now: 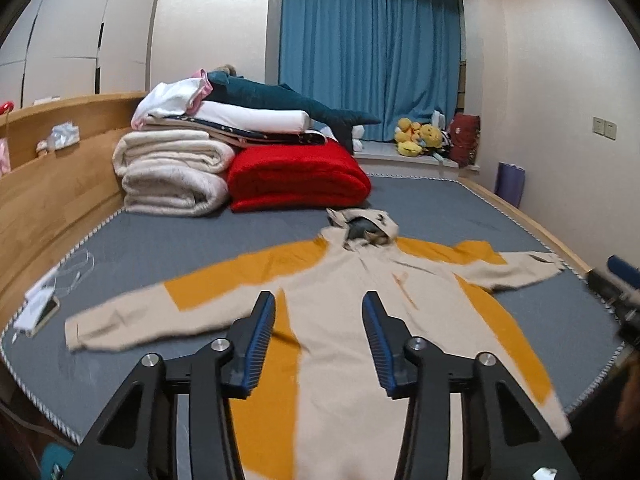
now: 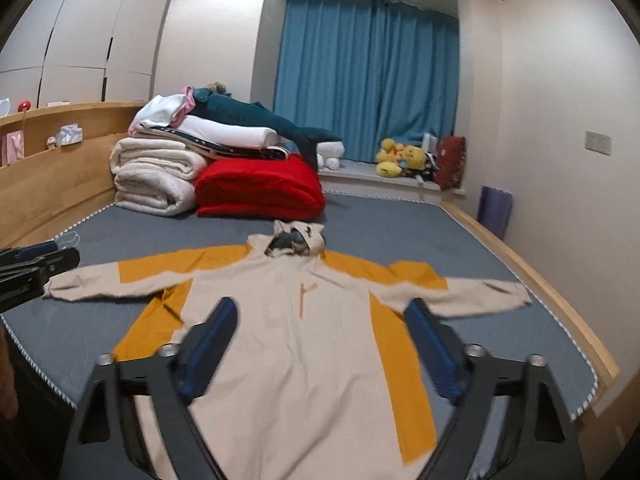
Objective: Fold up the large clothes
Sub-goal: 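Grasp the jacket sleeve cuff with the left tool and lift it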
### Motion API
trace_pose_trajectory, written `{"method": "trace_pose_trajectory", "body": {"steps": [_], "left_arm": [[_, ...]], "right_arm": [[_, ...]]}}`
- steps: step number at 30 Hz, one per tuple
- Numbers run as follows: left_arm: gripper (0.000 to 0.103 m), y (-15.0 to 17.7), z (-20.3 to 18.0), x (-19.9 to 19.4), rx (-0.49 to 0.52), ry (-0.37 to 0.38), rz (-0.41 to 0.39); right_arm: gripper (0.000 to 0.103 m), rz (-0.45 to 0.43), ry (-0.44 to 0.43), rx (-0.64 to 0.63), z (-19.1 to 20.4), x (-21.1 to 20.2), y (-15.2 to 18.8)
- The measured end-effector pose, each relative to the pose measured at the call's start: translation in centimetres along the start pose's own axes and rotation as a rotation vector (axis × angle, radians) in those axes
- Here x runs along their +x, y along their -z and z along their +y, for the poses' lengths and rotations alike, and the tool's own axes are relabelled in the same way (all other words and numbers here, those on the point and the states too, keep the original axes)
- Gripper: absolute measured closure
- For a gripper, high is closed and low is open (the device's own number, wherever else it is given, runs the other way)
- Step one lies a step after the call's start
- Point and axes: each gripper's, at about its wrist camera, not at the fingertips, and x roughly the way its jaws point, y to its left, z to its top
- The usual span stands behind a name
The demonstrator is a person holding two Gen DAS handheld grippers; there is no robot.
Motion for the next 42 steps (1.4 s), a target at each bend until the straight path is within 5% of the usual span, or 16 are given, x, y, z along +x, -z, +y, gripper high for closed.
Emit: {"method": "trace_pose_trajectory", "body": {"steps": [5, 14, 16, 18, 20, 23, 28, 33, 36, 42], "left_arm": [[0.072, -1.4, 6.0, 8.4, -0.039, -0.101, 0.052], [0.074, 2.6, 18.1, 18.9, -0.286, -0.253, 0.258], [0.074, 3.9, 21.3, 20.2, -0.371, -0.272, 0.302], [0.074, 4.9, 24.0, 21.0, -0.425, -0.309, 0.328], [0.074, 5.9, 26.7, 21.7, -0.491, -0.333, 0.36], [0.073, 8.4, 31.4, 22.6, -0.657, -0.341, 0.409], [0.071, 12.8, 36.8, 23.4, -0.869, -0.383, 0.493], [0.071, 14.2, 39.7, 22.8, -0.942, -0.447, 0.491], [0.071, 15.3, 41.3, 22.5, -1.006, -0.461, 0.487], [0.071, 16.8, 44.3, 21.1, -1.111, -0.511, 0.468]], "right_arm": [[0.048, -0.001, -0.041, 0.01, -0.4, 5.7, -3.5], [0.047, -0.021, -0.086, -0.031, 2.1, 17.3, -10.1], [0.037, -0.03, -0.107, -0.048, 2.7, 19.2, -10.8], [0.023, -0.027, -0.164, -0.063, 3.4, 21.7, -10.7], [0.02, -0.004, -0.207, -0.062, 3.5, 23.3, -9.7], [0.02, 0.083, -0.274, -0.077, 4.1, 25.7, -8.8], [0.02, 0.051, -0.261, -0.145, 5.2, 27.9, -9.1], [0.022, 0.178, -0.314, -0.083, 5.1, 31.3, -8.1], [0.034, 0.249, -0.328, -0.069, 5.1, 32.8, -7.3], [0.035, 0.276, -0.316, -0.072, 6.1, 34.6, -6.2]]}}
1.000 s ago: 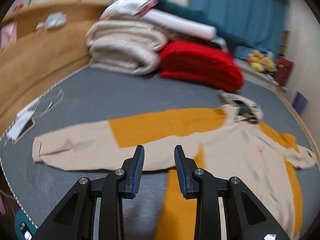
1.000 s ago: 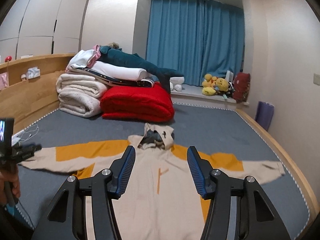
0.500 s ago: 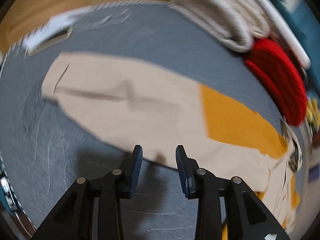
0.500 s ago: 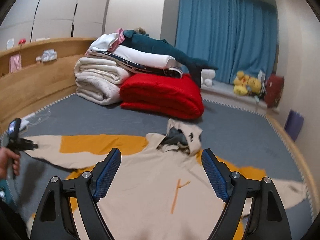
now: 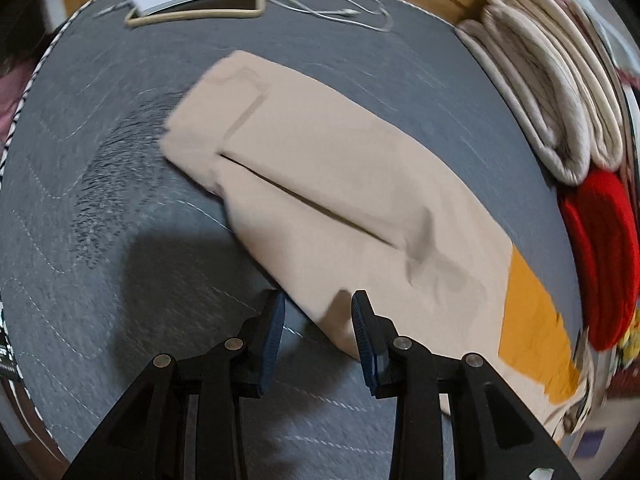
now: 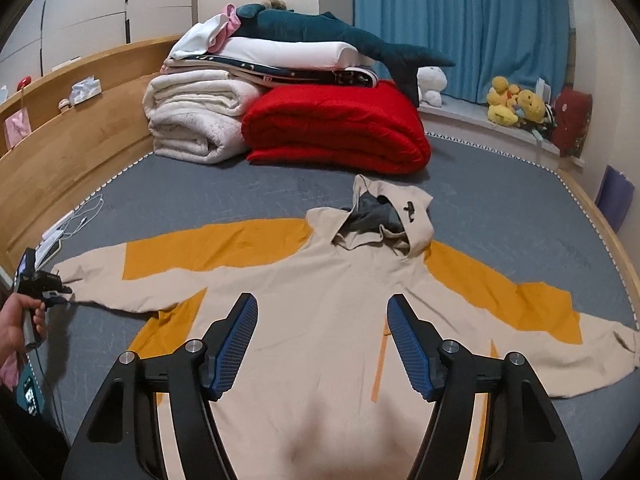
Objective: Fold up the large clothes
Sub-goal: 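Grasp the jacket sleeve cuff with the left tool and lift it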
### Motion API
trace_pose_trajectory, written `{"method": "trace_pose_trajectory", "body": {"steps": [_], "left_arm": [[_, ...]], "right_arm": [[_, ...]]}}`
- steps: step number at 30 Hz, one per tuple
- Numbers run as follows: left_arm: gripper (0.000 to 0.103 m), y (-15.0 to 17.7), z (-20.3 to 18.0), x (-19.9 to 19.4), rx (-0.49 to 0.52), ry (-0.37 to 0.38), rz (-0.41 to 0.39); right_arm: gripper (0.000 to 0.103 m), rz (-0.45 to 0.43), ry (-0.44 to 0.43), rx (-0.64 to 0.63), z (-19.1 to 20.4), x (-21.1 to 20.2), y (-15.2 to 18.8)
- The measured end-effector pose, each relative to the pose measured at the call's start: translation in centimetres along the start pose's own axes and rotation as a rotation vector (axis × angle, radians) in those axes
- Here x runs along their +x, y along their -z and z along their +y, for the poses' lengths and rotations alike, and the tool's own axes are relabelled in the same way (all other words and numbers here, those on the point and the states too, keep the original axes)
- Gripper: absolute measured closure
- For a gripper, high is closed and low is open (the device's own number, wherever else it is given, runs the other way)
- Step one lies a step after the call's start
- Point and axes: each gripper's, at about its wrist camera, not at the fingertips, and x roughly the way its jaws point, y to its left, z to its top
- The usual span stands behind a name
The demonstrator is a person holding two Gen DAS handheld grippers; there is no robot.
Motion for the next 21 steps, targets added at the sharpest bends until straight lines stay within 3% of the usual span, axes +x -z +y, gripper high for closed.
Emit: {"method": "trace_pose_trajectory", "body": {"steps": [6, 7, 10, 12, 16, 21], "left_arm": [[0.073, -1.1, 1.1, 1.5, -0.024, 0.037, -0.008], [0.075, -1.3, 1.1, 1.6, -0.023, 0.039, -0.019], [0.097, -1.2, 0.8, 1.7, -0.001, 0.037, -0.05], [0.101, -1.0, -0.4, 1.3, 0.037, 0.005, -0.088], [0.103, 0.1, -4.9, -2.1, 0.153, 0.015, -0.19], [0.103, 5.0, -14.6, -8.5, 0.364, 0.193, -0.301]], "right_arm": [[0.036, 0.019, -0.009, -0.003, 1.2, 1.4, 0.1], [0.042, 0.017, -0.006, -0.004, 1.4, 1.5, 0.0], [0.059, 0.037, -0.036, -0.018, 1.8, 1.9, 0.3], [0.067, 0.043, -0.04, -0.016, 1.8, 2.0, 0.5], [0.07, 0.034, -0.03, -0.011, 1.4, 1.6, 0.8], [0.07, 0.004, 0.011, 0.01, 0.0, -0.2, 0.7]]}}
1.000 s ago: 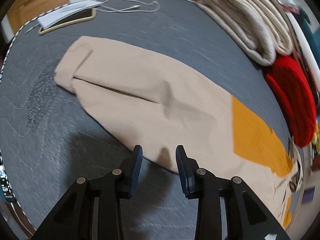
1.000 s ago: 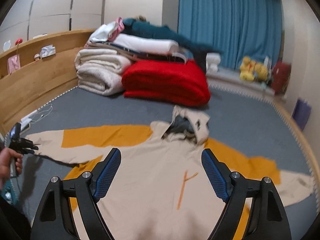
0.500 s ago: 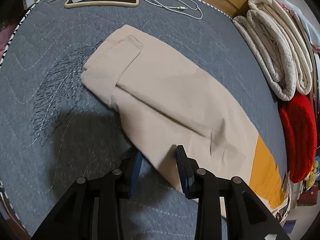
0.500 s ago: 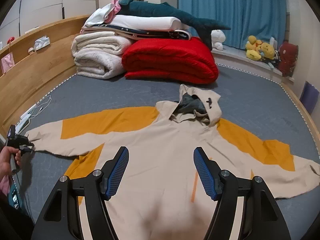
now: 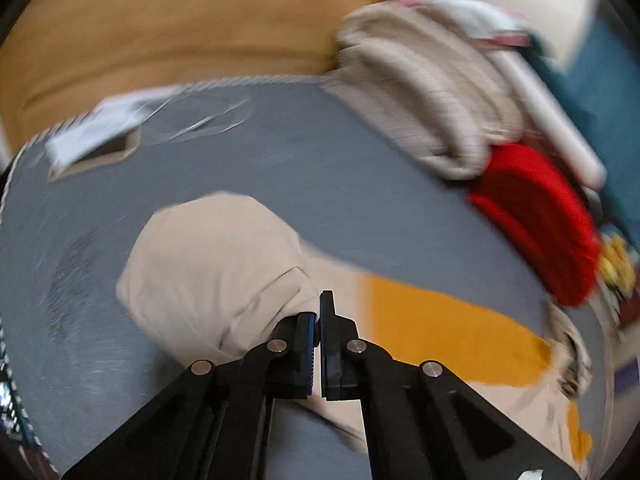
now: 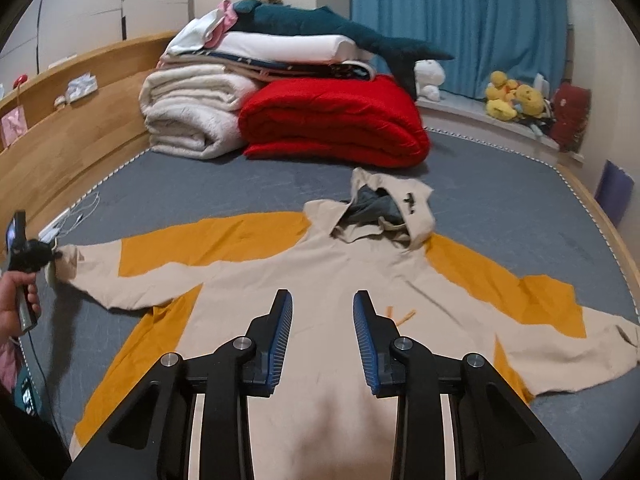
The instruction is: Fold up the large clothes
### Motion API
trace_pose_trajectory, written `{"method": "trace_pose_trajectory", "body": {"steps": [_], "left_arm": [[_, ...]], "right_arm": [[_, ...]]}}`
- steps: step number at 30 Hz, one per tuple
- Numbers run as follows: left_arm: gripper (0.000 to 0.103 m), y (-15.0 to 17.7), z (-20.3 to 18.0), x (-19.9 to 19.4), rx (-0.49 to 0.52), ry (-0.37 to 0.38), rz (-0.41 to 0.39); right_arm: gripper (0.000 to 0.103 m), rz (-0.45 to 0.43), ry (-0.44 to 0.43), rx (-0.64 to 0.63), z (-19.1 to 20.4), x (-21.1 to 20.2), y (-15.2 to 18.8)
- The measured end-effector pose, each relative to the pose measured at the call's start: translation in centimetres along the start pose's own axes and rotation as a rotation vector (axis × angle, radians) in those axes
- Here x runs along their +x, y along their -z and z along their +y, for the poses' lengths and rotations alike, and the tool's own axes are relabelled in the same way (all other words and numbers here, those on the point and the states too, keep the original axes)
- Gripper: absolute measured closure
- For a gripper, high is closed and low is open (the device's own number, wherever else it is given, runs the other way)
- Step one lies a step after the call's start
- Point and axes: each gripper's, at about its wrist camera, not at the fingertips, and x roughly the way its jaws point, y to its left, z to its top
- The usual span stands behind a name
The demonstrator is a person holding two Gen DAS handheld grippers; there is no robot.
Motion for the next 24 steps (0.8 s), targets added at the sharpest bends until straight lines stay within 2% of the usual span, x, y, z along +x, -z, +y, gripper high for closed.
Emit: {"method": "trace_pose_trajectory", "body": {"steps": [2, 4, 5, 6, 8, 11, 13, 17, 18, 20, 22, 24], "left_arm": [[0.103, 0.9, -4.7, -1.7, 0.056, 0.098, -0.012], [0.103, 2.8, -10.7, -3.7, 0.108, 0.245, -0.001], [0.103, 3.3, -12.7, -4.1, 0.128, 0.287, 0.004], [0.103, 5.0, -16.2, -5.3, 0.178, 0.359, 0.014], [0.103, 7.5, -20.5, -6.5, 0.26, 0.436, 0.037], [0.103, 13.9, -27.6, -7.9, 0.44, 0.546, 0.11], [0.102, 17.0, -29.9, -7.8, 0.505, 0.575, 0.18], [0.097, 22.6, -32.4, -5.1, 0.584, 0.561, 0.396], [0.096, 23.2, -32.4, -4.3, 0.59, 0.533, 0.431], [0.085, 23.8, -31.8, -3.4, 0.56, 0.501, 0.487], [0.079, 23.6, -30.7, -2.8, 0.518, 0.517, 0.525], [0.079, 22.8, -29.3, -2.6, 0.495, 0.518, 0.54]], "right_arm": [[0.07, -0.015, 0.009, 0.012, -0.7, -1.0, 0.2], [0.07, -0.023, 0.029, 0.021, -1.4, -1.9, 0.6], [0.069, -0.022, 0.038, 0.029, -1.7, -2.2, 0.8], [0.069, -0.018, 0.046, 0.049, -2.1, -2.5, 1.1], [0.069, -0.005, 0.046, 0.087, -2.9, -2.7, 1.5], [0.069, 0.007, 0.057, 0.108, -3.5, -2.9, 2.3], [0.069, 0.015, 0.076, 0.097, -3.8, -2.9, 2.7], [0.069, 0.046, 0.095, 0.132, -4.9, -2.4, 3.4], [0.069, 0.056, 0.093, 0.163, -5.4, -2.2, 3.6], [0.069, 0.081, 0.096, 0.201, -6.1, -1.6, 3.7], [0.069, 0.101, 0.089, 0.241, -6.5, -0.8, 3.6], [0.069, 0.107, 0.089, 0.251, -6.5, -0.2, 3.7]]}}
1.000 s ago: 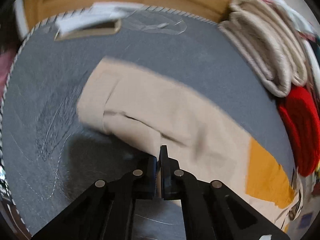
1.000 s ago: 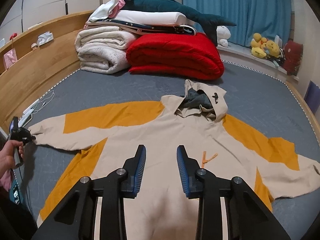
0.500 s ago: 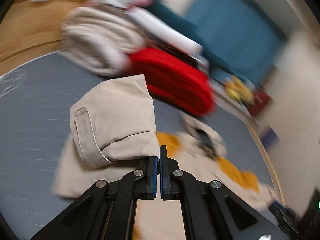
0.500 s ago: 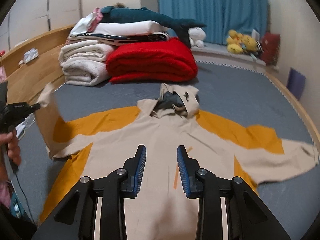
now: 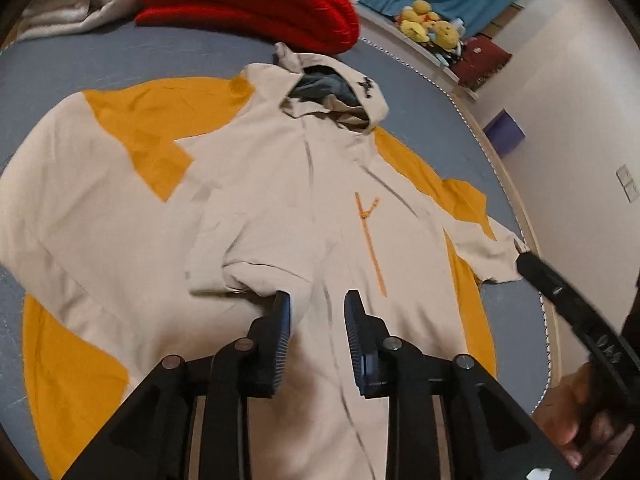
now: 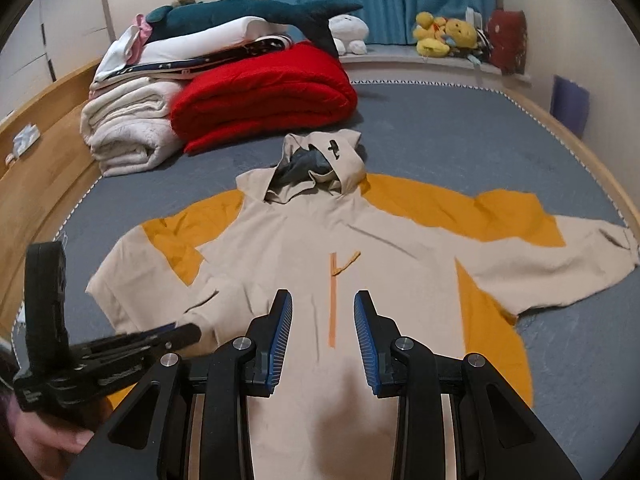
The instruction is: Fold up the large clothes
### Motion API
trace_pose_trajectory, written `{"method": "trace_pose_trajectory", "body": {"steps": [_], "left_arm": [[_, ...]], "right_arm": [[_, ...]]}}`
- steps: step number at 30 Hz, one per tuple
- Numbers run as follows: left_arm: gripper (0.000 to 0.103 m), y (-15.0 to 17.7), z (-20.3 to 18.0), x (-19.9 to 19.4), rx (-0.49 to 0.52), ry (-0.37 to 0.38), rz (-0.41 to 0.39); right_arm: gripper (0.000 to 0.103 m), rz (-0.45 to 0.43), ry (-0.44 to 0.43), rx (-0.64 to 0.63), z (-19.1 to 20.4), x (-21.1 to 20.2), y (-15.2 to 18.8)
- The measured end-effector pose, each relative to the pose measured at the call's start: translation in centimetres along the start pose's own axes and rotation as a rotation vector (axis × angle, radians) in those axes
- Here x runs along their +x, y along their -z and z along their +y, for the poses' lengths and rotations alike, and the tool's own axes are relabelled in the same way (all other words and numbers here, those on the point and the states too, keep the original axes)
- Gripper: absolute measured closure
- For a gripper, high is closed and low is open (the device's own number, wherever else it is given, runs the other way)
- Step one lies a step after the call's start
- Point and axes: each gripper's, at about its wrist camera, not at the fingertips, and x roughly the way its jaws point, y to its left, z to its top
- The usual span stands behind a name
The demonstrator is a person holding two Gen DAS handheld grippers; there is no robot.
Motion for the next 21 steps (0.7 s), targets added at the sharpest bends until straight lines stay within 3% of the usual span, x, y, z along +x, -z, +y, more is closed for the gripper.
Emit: {"method": "trace_pose_trajectory", "body": {"steps": [3, 7, 10, 11, 12, 17, 18, 21], "left_arm": [[0.079, -0.5, 1.5, -1.8, -0.014, 0.022, -0.027], [0.076, -1.4, 2.8, -2.0, -0.03, 0.084, 0.003], [0.066, -1.4, 2.2, -0.3, 0.033, 0.126, 0.098], [0.064, -1.0, 1.6, 0.7, 0.074, 0.138, 0.186], [0.064, -0.8, 1.4, 1.0, 0.104, 0.121, 0.207], [0.064, -2.9, 2.9, -2.8, 0.085, -0.014, 0.026], [0.064, -3.5, 3.7, -4.2, 0.077, -0.096, -0.054], [0.064, -4.2, 5.4, -6.4, 0.051, -0.256, -0.174]], "right_arm": [[0.07, 0.024, -0.031, -0.01, 0.7, 1.2, 0.3], [0.07, 0.061, -0.091, -0.052, 2.6, 2.8, 1.3], [0.069, 0.059, -0.132, -0.082, 4.3, 3.5, 1.8], [0.069, 0.059, -0.139, -0.09, 4.7, 3.8, 1.8], [0.069, 0.06, -0.144, -0.097, 4.9, 4.0, 1.8], [0.069, 0.081, -0.159, -0.103, 5.8, 5.5, 1.9], [0.069, 0.088, -0.163, -0.101, 5.9, 5.8, 1.8], [0.069, 0.13, -0.207, -0.111, 7.3, 7.0, 2.3]]}}
